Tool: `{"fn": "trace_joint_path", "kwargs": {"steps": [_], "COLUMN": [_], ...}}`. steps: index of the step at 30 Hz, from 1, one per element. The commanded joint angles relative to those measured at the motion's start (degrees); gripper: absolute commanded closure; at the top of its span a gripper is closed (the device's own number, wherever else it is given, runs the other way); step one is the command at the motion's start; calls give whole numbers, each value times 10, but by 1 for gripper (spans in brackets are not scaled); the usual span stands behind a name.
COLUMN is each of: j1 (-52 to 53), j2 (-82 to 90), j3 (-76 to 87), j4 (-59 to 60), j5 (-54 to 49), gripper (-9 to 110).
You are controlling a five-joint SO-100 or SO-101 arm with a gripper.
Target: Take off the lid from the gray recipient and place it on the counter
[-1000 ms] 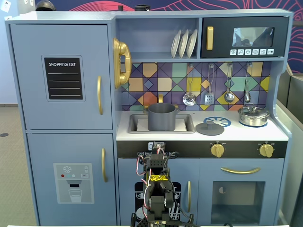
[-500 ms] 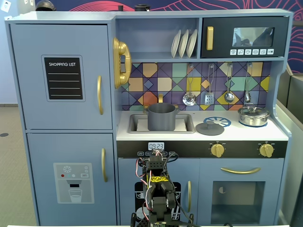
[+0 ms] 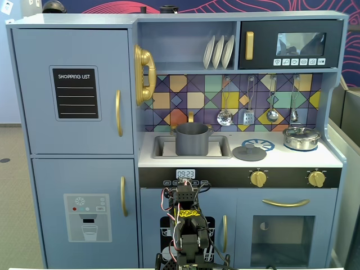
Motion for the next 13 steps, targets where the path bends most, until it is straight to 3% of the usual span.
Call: {"fn": "trace_joint_path", "kwargs": {"steps": [1, 13], "j1": [0, 0], "j2": [-4, -4], "j3": [0, 0], "j4": [101, 101], "j5": [0, 0], "gripper": [94, 93]}}
